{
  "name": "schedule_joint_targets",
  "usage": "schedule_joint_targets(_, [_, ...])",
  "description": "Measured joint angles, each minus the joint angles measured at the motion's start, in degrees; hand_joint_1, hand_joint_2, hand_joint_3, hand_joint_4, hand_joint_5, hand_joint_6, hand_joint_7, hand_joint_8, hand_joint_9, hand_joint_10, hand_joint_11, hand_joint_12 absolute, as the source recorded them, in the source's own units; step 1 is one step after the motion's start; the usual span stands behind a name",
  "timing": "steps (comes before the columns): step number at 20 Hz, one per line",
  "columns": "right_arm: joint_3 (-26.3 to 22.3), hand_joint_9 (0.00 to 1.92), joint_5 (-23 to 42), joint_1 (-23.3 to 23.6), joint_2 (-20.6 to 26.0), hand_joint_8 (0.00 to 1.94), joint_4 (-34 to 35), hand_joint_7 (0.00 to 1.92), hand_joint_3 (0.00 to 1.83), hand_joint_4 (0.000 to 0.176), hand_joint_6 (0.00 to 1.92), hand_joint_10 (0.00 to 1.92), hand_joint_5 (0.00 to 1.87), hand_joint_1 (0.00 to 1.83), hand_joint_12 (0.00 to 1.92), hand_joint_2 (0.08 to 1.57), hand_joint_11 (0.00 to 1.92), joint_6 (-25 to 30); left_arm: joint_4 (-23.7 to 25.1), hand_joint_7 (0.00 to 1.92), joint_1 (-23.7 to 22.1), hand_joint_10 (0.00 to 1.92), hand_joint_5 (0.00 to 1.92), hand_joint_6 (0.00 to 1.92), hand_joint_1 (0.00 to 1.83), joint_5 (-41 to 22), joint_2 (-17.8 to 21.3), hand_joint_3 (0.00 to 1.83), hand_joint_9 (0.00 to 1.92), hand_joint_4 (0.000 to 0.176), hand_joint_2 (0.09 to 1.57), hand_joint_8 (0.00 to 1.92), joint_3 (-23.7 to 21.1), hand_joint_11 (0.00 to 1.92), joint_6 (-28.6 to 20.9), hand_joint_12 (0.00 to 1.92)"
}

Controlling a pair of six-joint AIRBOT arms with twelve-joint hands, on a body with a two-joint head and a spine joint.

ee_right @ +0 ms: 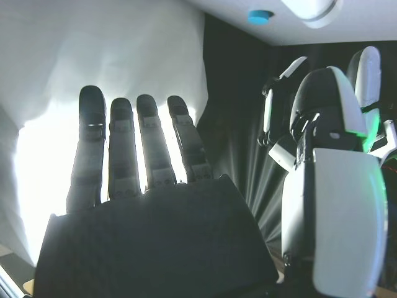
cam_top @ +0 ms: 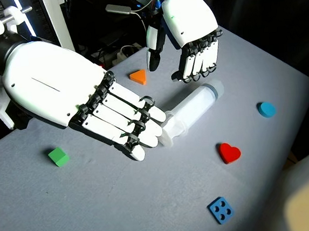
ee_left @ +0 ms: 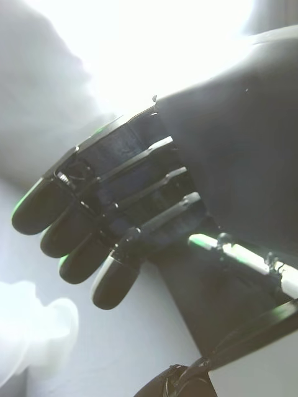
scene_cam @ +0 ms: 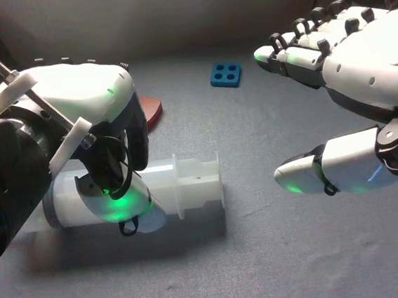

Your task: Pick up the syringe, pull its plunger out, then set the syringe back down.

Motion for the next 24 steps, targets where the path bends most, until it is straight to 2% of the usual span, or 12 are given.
schedule_joint_targets(3, [0.00,0.01,0.00,0.00,0.00,0.00,0.00,0.00,0.02,0.000,0.00,0.00,0.00,0.02,0.32,0.95,0.00,-0.11,-0.81,0.19,0.09,0.01,0.23,0.00,0.13,-0.07,0.00,0.00,0.13,0.000,1.06,0.00,0.00,0.00,0.20,0.42])
schedule_joint_targets(6, [0.00,0.01,0.00,0.00,0.00,0.00,0.00,0.01,0.01,0.000,0.00,0.00,0.00,0.02,0.34,0.95,0.00,0.13,0.76,0.18,0.07,0.00,0.23,0.00,0.13,-0.11,0.00,0.00,0.13,0.000,1.07,0.00,-0.02,0.00,0.00,0.42])
schedule_joint_targets(9, [0.00,0.01,-0.09,0.00,-0.04,0.00,0.00,0.01,0.01,0.000,0.00,0.00,0.00,0.04,0.34,0.95,0.00,0.55,-0.39,0.18,0.72,0.00,0.23,0.00,0.13,-0.15,0.00,0.00,0.12,0.000,1.07,0.00,-0.22,0.00,-0.02,0.42])
schedule_joint_targets(13, [-0.04,0.04,-0.37,0.00,-1.09,0.00,-0.11,0.03,0.00,0.000,0.00,0.01,0.01,0.04,0.36,0.95,0.00,-0.63,2.19,0.17,3.23,0.00,0.22,0.00,0.13,-0.22,-0.59,0.00,0.12,0.000,1.07,0.00,-0.17,0.00,-0.79,0.42])
schedule_joint_targets(17, [-0.31,0.05,-0.09,0.04,-1.27,0.00,-3.04,0.03,0.00,0.000,0.00,0.01,0.02,0.04,0.39,0.95,0.00,1.05,4.15,0.16,6.40,0.00,0.22,0.00,0.48,-0.92,-2.45,0.00,0.12,0.000,0.98,0.00,0.68,0.00,-1.22,0.42])
schedule_joint_targets(18, [-0.28,0.07,-0.15,-0.17,-1.27,0.01,-3.02,0.05,0.00,0.000,0.01,0.01,0.04,0.05,0.45,0.95,0.00,2.60,5.35,0.15,7.91,0.00,0.19,0.00,0.55,-1.14,-3.23,0.00,0.11,0.000,0.96,0.00,1.09,0.00,-2.58,0.39])
schedule_joint_targets(20, [-0.31,0.01,-0.28,-2.38,-1.27,0.00,-3.48,0.00,0.00,0.000,0.00,0.00,0.01,0.05,0.25,0.95,0.00,6.97,6.21,0.15,9.81,0.00,0.17,0.00,0.65,-1.31,-4.79,0.00,0.10,0.000,0.96,0.00,2.27,0.00,-3.19,0.40])
schedule_joint_targets(21, [-0.31,0.01,-0.35,-3.28,-1.27,0.00,-4.61,0.00,0.00,0.000,0.00,0.00,0.01,0.05,0.25,0.95,0.00,9.75,7.17,0.15,10.43,0.00,0.17,0.00,0.65,-1.92,-5.49,0.00,0.10,0.000,0.96,0.00,2.58,0.00,-3.37,0.40])
schedule_joint_targets(23, [-0.61,0.01,-0.74,-3.78,-1.25,0.00,-9.86,0.00,0.00,0.000,0.00,0.00,0.01,0.05,0.27,0.95,0.00,14.86,7.78,0.15,11.72,0.00,0.15,0.00,0.75,-3.67,-6.54,0.00,0.10,0.000,0.95,0.00,2.84,0.00,-4.22,0.37])
schedule_joint_targets(24, [-0.70,0.01,-0.92,-3.78,-1.27,0.00,-12.15,0.00,0.00,0.000,0.00,0.00,0.01,0.05,0.28,0.95,0.00,15.45,8.02,0.15,12.55,0.00,0.15,0.00,0.78,-4.98,-7.15,0.00,0.10,0.000,0.94,0.00,2.99,0.00,-5.31,0.37])
